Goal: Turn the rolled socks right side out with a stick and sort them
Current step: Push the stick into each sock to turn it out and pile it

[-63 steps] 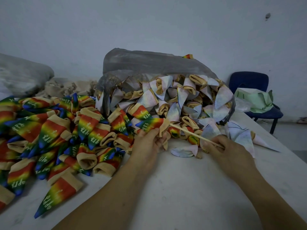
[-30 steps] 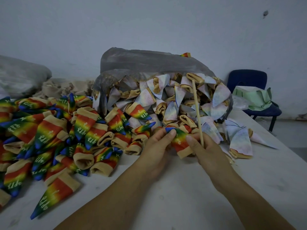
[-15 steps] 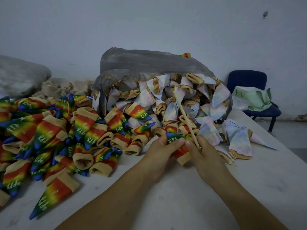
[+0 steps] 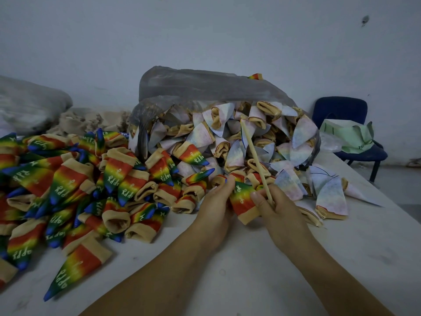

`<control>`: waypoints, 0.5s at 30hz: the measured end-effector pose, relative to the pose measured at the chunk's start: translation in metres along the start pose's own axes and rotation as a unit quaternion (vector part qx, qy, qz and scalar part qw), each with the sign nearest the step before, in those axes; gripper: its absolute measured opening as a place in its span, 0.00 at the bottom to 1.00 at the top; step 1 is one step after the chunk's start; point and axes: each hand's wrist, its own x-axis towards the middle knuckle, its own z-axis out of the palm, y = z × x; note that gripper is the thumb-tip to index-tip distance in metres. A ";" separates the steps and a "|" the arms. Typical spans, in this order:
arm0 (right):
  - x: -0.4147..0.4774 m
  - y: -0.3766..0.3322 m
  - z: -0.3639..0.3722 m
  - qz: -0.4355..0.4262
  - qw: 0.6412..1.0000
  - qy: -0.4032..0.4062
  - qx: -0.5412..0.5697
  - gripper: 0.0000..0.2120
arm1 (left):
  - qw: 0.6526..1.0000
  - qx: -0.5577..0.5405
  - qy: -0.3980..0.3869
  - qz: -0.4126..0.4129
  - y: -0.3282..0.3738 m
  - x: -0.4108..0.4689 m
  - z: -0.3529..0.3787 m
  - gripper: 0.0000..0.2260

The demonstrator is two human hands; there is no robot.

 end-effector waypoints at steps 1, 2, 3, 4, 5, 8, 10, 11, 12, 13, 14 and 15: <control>0.000 -0.001 0.000 0.009 1.000 -0.008 0.013 0.07 | 1.000 -0.024 -0.003 -0.008 0.002 0.001 0.000 0.21; 0.000 -0.001 -0.001 0.022 0.999 -0.018 0.023 0.06 | 0.999 -0.039 -0.008 -0.016 0.002 0.001 0.000 0.20; -0.001 0.000 -0.002 0.037 0.999 -0.027 0.028 0.07 | 0.999 -0.043 -0.011 -0.023 0.002 0.002 -0.001 0.20; -0.001 0.001 -0.003 0.050 0.998 -0.036 0.027 0.09 | 0.999 -0.037 -0.012 -0.026 0.001 0.003 -0.002 0.20; -0.002 0.002 -0.005 0.058 0.997 -0.044 0.017 0.11 | 0.999 -0.029 -0.011 -0.028 0.000 0.003 -0.002 0.20; -0.002 0.004 -0.010 0.061 0.997 -0.047 -0.018 0.13 | 1.000 0.003 -0.015 -0.013 -0.001 0.002 0.002 0.20; 0.001 0.004 -0.012 0.064 0.998 -0.023 0.019 0.11 | 0.998 0.056 -0.018 0.000 -0.002 -0.001 0.004 0.21; 0.002 0.004 -0.013 0.065 0.997 -0.007 0.045 0.11 | 0.993 0.113 -0.020 0.009 -0.004 -0.003 0.003 0.22; 0.003 0.004 -0.015 0.064 0.996 0.007 0.064 0.11 | 0.982 0.183 -0.032 0.018 -0.006 -0.005 0.002 0.20; 0.004 0.004 -0.016 0.063 0.995 0.017 0.076 0.12 | 0.968 0.243 -0.054 0.025 -0.008 -0.006 0.001 0.17; 0.004 0.005 -0.017 0.064 0.994 0.023 0.082 0.12 | 0.956 0.282 -0.073 0.028 -0.008 -0.006 0.000 0.13; 0.004 0.006 -0.017 0.064 0.994 0.027 0.085 0.11 | 0.950 0.300 -0.087 0.030 -0.008 -0.006 -0.001 0.09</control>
